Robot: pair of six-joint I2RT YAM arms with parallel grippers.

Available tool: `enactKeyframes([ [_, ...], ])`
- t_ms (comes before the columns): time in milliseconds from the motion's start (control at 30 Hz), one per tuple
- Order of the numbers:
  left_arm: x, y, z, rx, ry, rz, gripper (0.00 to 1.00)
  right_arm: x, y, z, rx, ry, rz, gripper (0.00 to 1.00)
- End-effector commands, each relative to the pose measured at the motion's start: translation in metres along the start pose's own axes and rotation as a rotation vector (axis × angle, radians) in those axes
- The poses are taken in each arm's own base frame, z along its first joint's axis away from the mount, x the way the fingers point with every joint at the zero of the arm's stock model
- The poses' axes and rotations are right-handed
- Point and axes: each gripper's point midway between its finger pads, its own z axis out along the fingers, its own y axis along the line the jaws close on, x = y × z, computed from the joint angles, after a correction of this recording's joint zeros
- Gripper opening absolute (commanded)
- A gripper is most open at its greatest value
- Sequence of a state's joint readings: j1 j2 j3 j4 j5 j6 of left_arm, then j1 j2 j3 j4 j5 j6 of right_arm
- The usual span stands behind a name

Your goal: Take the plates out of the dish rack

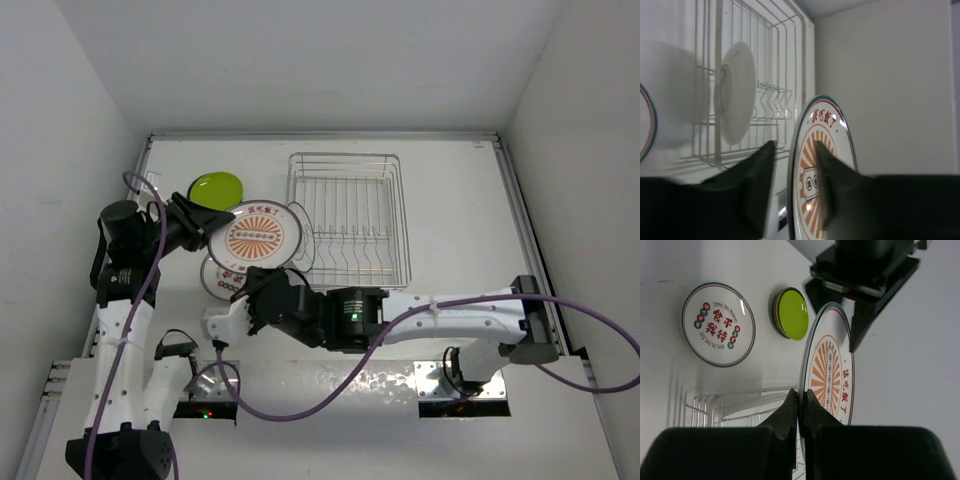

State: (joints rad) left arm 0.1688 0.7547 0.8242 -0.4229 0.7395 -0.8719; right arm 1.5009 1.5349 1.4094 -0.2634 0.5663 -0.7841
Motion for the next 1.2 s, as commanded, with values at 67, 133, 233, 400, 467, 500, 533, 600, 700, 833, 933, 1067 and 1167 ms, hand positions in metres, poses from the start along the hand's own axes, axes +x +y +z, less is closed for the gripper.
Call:
enactKeyframes([
  [67,-0.002,-0.009,-0.002,0.036,-0.012,0.078,0.00,-0.030,-0.037,0.004,0.148,-0.047,0.029,0.00],
  [133,-0.010,0.001,-0.002,-0.022,-0.072,0.085,0.00,-0.031,-0.037,0.008,0.172,-0.049,0.060,0.22],
  [233,-0.028,0.035,-0.006,-0.182,-0.211,0.065,0.00,-0.025,-0.040,0.003,0.214,-0.049,0.139,0.99],
  [400,-0.059,0.105,-0.022,-0.470,-0.458,0.019,0.00,0.003,-0.086,-0.023,0.387,0.022,0.413,0.99],
  [467,-0.066,0.137,-0.028,-0.577,-0.546,-0.002,0.00,0.026,-0.109,-0.034,0.459,0.063,0.595,0.99],
  [500,-0.070,0.148,-0.032,-0.616,-0.588,-0.011,0.00,0.039,-0.103,-0.034,0.439,0.096,0.686,0.99],
  [533,-0.068,0.162,-0.030,-0.641,-0.594,-0.015,0.00,0.048,-0.110,-0.041,0.447,0.099,0.753,0.99],
  [600,-0.068,0.179,-0.026,-0.675,-0.596,-0.021,0.00,0.074,-0.111,-0.040,0.418,0.122,0.885,0.99],
  [700,-0.060,0.204,-0.012,-0.709,-0.546,-0.043,0.00,0.094,-0.108,-0.048,0.426,0.122,0.927,0.99],
  [833,-0.057,0.217,0.000,-0.718,-0.506,-0.050,0.06,0.102,-0.097,-0.049,0.406,0.148,0.924,0.99],
  [933,-0.052,0.222,0.003,-0.711,-0.489,-0.050,0.33,0.113,-0.090,-0.041,0.369,0.184,0.985,0.99],
  [1067,-0.042,0.226,0.007,-0.694,-0.448,-0.048,0.68,0.139,-0.051,-0.007,0.212,0.265,1.217,0.99],
  [1167,-0.034,0.229,0.010,-0.698,-0.401,-0.045,0.86,0.155,-0.040,0.008,0.216,0.311,1.299,0.99],
])
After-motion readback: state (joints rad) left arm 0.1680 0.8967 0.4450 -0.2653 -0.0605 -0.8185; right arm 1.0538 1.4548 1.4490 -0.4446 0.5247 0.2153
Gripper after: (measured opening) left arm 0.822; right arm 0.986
